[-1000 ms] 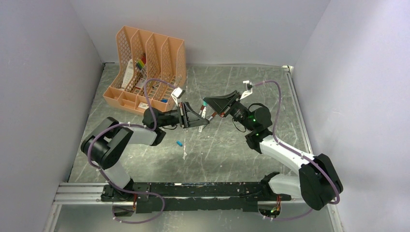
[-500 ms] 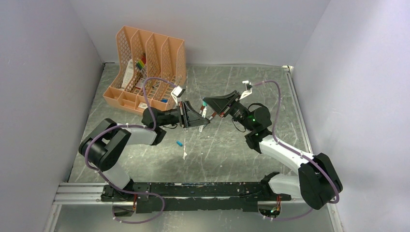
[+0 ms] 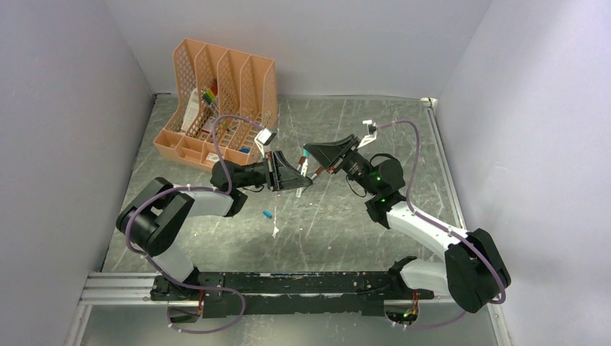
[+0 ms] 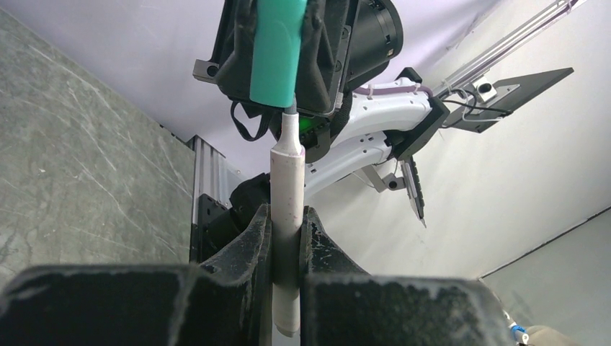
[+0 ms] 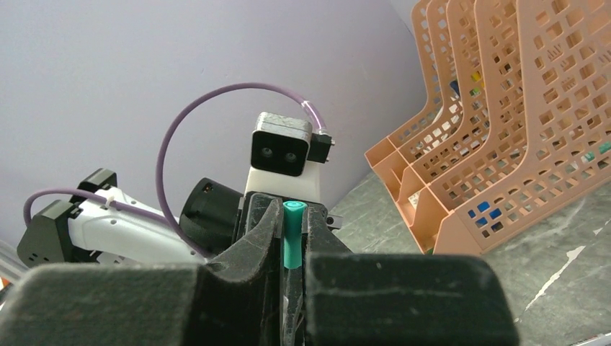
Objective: Insert the pens into the pen caps
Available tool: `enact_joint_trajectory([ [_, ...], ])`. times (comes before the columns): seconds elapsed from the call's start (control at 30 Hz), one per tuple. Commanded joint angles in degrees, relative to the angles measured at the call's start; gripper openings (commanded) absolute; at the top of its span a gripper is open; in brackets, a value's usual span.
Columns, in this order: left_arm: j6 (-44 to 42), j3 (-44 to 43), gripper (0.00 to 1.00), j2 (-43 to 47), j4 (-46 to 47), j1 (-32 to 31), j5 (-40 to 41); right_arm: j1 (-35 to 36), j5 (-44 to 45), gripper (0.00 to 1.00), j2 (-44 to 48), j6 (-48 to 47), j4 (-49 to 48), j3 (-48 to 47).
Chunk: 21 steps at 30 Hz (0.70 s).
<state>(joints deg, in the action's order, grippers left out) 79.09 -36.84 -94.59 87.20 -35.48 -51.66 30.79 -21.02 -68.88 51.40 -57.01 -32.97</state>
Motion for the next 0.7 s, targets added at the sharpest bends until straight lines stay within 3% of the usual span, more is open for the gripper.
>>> enact_joint_trajectory([
  [0.0, -1.00, -0.54, 0.07, 1.95, 14.75, -0.50, -0.73, -0.55, 0.97, 0.00, 0.80, -1.10, -0.53, -1.03],
  [0.67, -2.34, -0.25, 0.07, 0.85, 13.38, -0.61, -0.72, -1.01, 0.66, 0.00, 1.88, -0.55, -0.69, -0.78],
])
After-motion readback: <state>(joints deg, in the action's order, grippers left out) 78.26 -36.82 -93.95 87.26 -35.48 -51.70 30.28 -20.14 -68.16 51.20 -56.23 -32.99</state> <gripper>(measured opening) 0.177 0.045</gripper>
